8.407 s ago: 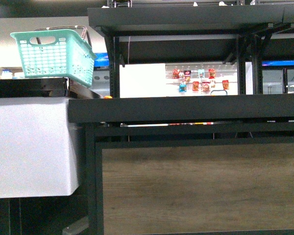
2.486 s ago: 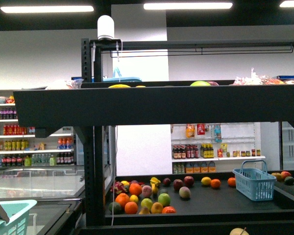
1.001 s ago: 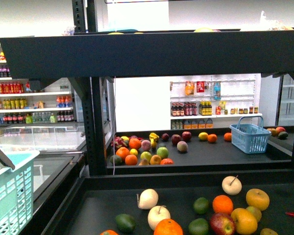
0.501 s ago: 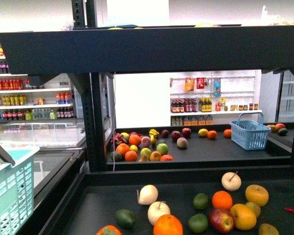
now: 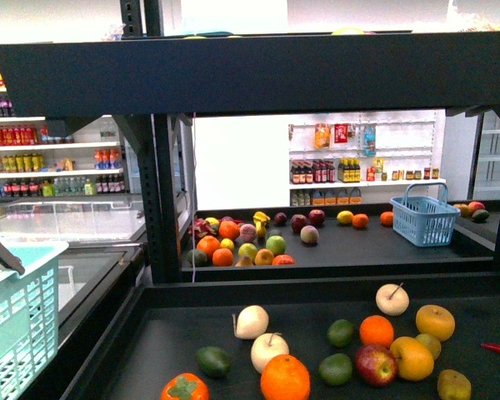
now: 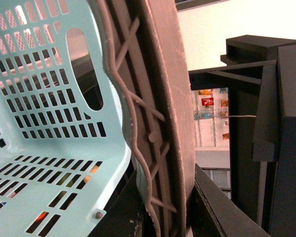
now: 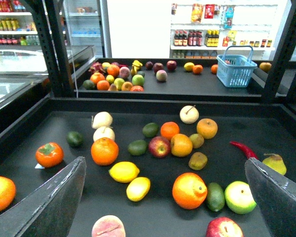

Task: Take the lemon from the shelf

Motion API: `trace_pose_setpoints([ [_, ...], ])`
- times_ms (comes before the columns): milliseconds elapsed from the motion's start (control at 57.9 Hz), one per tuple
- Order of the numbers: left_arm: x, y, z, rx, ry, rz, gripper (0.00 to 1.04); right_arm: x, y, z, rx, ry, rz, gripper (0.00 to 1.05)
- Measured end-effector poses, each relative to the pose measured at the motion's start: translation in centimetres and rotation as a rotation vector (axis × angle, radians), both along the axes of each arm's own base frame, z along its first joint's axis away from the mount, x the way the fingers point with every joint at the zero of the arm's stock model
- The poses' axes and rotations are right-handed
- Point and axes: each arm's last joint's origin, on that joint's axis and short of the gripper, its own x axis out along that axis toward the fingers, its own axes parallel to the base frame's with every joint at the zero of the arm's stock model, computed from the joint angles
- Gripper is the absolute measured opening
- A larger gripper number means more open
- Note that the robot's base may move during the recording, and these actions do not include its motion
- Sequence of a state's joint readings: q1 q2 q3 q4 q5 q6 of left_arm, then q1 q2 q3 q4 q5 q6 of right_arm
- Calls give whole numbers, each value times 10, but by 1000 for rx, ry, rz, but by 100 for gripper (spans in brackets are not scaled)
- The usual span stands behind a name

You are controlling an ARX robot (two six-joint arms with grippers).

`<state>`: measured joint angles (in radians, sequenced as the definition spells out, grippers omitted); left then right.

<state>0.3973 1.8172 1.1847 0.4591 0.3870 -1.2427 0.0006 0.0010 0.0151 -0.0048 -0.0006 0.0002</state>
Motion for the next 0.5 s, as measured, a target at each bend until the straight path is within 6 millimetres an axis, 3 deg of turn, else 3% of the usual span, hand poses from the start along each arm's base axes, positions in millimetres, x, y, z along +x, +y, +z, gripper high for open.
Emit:
trace_pose_setpoints([
  [259, -15, -20, 2, 81, -6, -72, 16, 0, 0, 0, 0, 0, 0, 97],
  [414, -28, -53, 7, 189, -41, -234, 16, 0, 0, 0, 0, 0, 0, 97],
  [501, -37, -84, 11, 227, -68, -394, 14, 0, 0, 0, 0, 0, 0, 97],
])
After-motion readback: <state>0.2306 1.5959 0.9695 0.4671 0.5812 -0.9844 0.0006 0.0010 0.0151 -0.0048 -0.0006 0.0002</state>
